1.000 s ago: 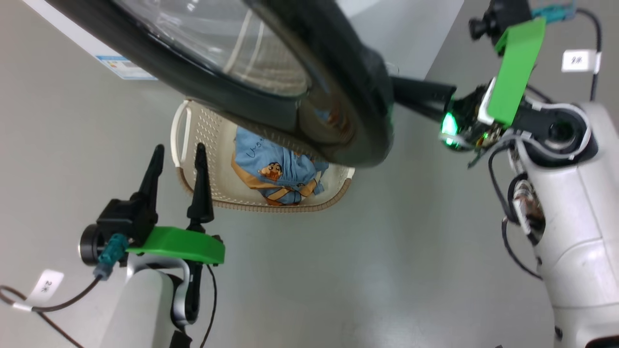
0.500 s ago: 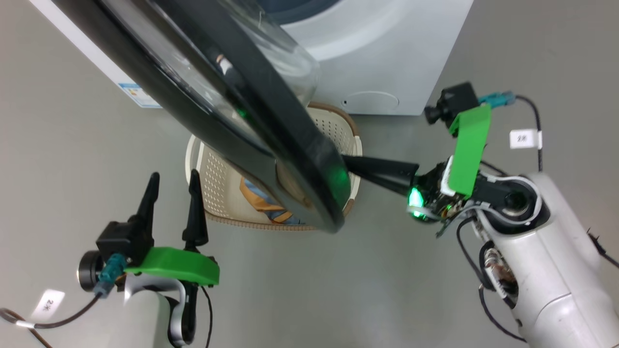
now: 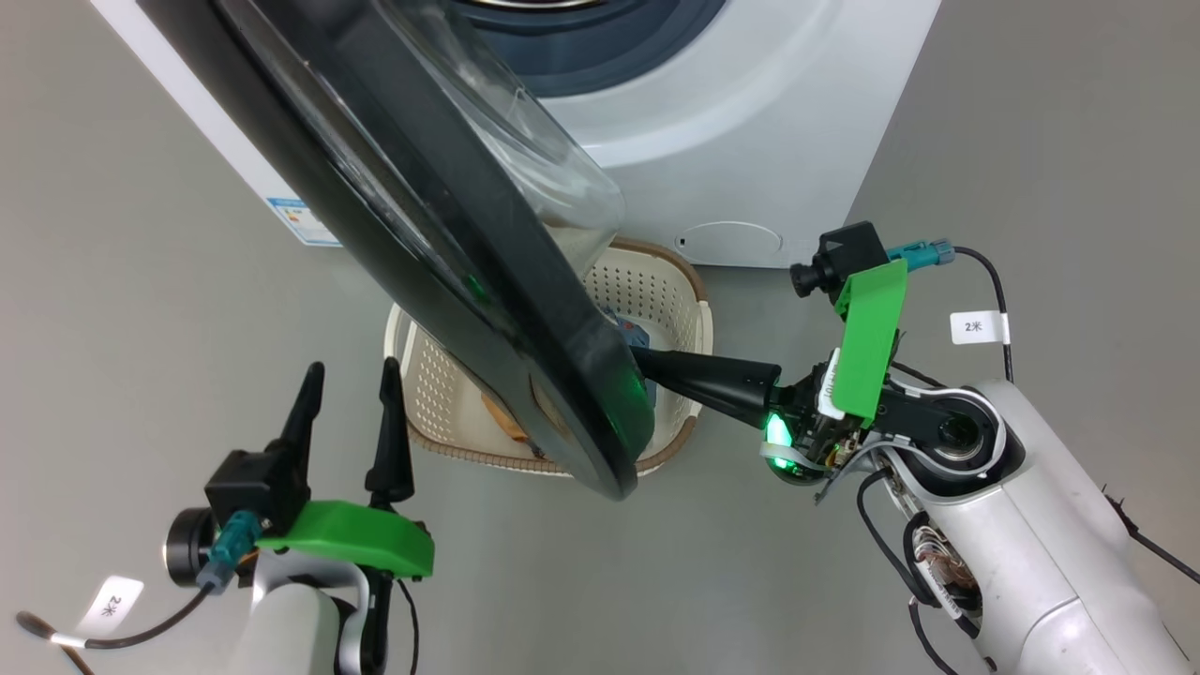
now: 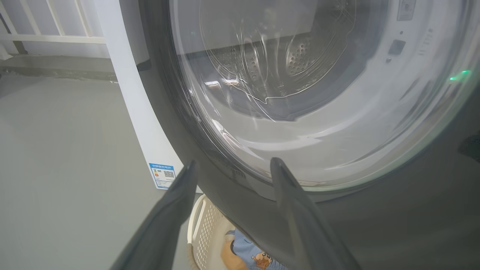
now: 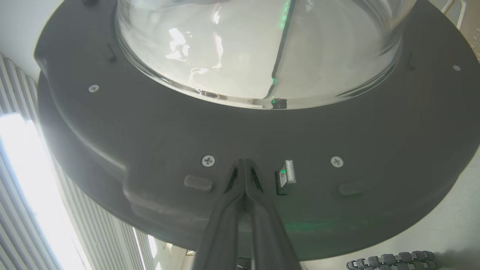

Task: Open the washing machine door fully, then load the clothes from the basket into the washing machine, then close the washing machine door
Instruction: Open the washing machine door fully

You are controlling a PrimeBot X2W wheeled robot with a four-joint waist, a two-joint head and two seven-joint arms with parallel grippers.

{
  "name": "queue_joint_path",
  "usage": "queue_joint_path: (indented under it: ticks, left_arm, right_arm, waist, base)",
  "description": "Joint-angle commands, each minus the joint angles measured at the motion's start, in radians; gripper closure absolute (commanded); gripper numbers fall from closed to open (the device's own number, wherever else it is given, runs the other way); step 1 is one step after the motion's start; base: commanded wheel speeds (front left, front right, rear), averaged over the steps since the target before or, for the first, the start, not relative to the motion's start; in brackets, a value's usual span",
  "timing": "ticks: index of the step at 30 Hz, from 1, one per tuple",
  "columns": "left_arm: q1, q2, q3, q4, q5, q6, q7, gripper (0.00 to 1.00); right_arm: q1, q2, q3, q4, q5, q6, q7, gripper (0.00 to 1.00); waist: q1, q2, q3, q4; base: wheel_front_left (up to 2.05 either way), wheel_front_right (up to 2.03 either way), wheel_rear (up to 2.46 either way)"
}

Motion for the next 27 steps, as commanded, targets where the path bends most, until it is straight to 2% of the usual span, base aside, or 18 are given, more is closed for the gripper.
queue_joint_path:
  ticks: [1,16,21,22,27]
  left_arm:
    - [0.008,0.022,0.028,-0.015,-0.001,0.0,-0.006,0.0]
    - [0.021,0.022,0.048,-0.02,0.007,0.0,-0.006,0.0]
    - [0.029,0.022,0.062,-0.016,0.015,-0.005,-0.006,0.0]
    - [0.029,0.022,0.062,-0.016,0.015,-0.005,-0.006,0.0]
    - [0.035,0.022,0.066,-0.011,0.021,-0.01,-0.006,0.0]
  right_arm:
    - [0.011,0.017,0.015,-0.023,0.006,0.005,-0.014,1.0]
    - [0.01,-0.013,-0.056,0.007,-0.049,0.005,-0.236,1.0]
    - [0.034,-0.042,-0.106,-0.013,-0.117,0.005,-0.374,1.0]
    - [0.034,-0.042,-0.106,-0.013,-0.117,0.005,-0.374,1.0]
    - [0.069,-0.087,-0.12,-0.041,-0.265,0.005,-0.523,1.0]
  waist:
    - [0.0001,0.0,-0.006,-0.002]
    - [0.0001,0.0,-0.032,-0.037]
    - [0.0001,0.0,-0.054,-0.064]
    - [0.0001,0.0,-0.054,-0.064]
    - [0.0001,0.0,-0.071,-0.083]
  base:
    - [0.0,0.0,0.0]
    - [0.0,0.0,0.0]
    - [0.0,0.0,0.0]
    - [0.0,0.0,0.0]
    - [0.0,0.0,0.0]
